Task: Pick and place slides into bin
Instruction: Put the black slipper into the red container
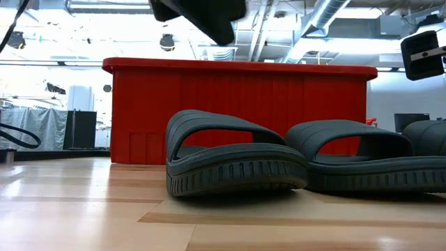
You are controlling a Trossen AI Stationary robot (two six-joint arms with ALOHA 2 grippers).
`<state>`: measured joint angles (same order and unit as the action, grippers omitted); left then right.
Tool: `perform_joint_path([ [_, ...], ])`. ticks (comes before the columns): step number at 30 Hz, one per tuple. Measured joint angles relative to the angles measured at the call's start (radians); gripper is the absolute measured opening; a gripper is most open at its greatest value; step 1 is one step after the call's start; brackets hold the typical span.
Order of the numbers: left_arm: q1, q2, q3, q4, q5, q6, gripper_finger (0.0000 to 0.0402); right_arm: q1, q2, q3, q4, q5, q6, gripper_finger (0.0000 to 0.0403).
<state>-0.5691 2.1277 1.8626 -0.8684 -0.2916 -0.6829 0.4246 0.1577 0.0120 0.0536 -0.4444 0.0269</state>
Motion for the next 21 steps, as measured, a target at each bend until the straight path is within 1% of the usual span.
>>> perform_joint_path([
  [6,-0.042,0.065,0.0,0.107,-0.001,-0.021,0.0126,0.0,0.0,0.0,0.0,0.0,0.0,0.0011],
  [9,-0.053,0.084,0.0,0.133,-0.002,-0.021,0.0126,0.0,0.0,0.0,0.0,0.0,0.0,0.0011],
  [13,-0.054,0.091,0.002,0.12,-0.032,-0.02,0.0126,0.0,0.0,0.0,0.0,0.0,0.0,0.0011],
  [16,-0.057,0.094,0.001,0.103,-0.067,0.013,0.0126,0.0,0.0,0.0,0.0,0.0,0.0,0.0011],
  [21,-0.06,0.11,0.001,0.071,-0.075,0.024,0.0126,0.0,0.0,0.0,0.0,0.0,0.0,0.0011],
])
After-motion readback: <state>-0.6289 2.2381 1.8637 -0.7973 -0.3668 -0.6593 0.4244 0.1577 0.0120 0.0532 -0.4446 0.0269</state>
